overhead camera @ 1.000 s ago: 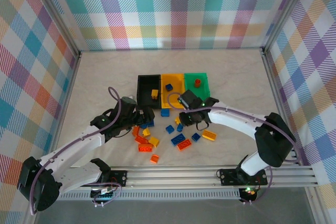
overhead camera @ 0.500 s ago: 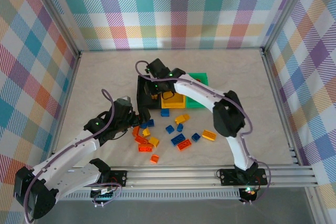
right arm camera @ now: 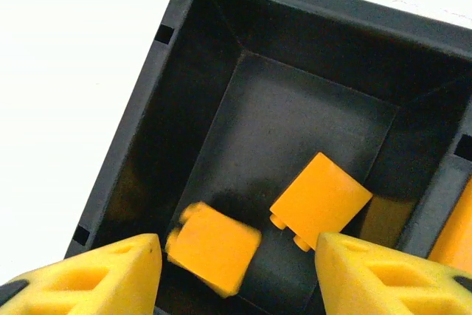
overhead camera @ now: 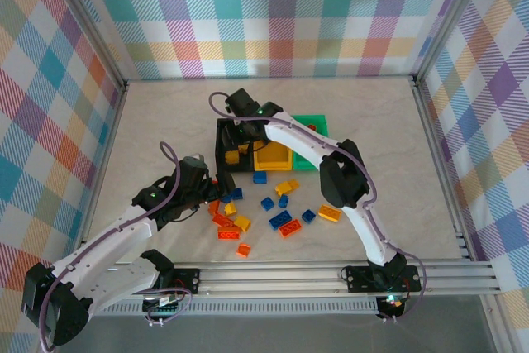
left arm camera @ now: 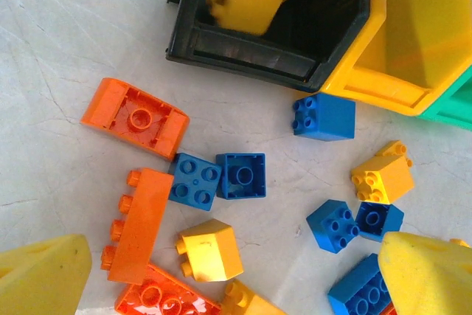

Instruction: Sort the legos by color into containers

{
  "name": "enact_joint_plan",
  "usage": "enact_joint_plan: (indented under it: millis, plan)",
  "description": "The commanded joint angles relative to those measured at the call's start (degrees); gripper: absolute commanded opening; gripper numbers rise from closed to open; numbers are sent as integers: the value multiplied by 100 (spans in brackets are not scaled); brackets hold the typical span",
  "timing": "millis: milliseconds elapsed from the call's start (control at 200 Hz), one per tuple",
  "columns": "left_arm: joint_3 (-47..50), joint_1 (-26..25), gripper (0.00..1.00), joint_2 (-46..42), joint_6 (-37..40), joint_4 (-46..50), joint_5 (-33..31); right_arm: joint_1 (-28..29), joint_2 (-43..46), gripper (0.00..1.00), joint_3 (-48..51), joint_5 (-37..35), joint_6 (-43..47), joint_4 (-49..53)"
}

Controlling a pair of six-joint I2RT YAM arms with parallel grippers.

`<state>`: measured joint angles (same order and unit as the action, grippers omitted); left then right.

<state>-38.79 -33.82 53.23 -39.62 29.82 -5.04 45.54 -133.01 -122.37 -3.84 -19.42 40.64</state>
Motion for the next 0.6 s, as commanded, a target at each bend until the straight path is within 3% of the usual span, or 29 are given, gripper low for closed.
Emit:
enact_joint_plan:
  millis: [0,180,340,490,595]
  plan:
    - [-30,52,100,-3,99,12,98,-19,721,61,425,-36,-152,-343]
    - [-232,-90,91,500,386,-167,408,-14,1884,65,1958,-11,-371,-1078]
    - [-601,-789,84,1446,579,-130,9,-19,3001,65,3584,25,-536,-1651]
    - [-729,-1161,73,2217,559,-237,-129,-19,3848,65,4670,-80,-610,-1879]
    - [-834,-1296,70,2600,450,-39,-362,-25,4332,66,5275,-210,-658,-1961]
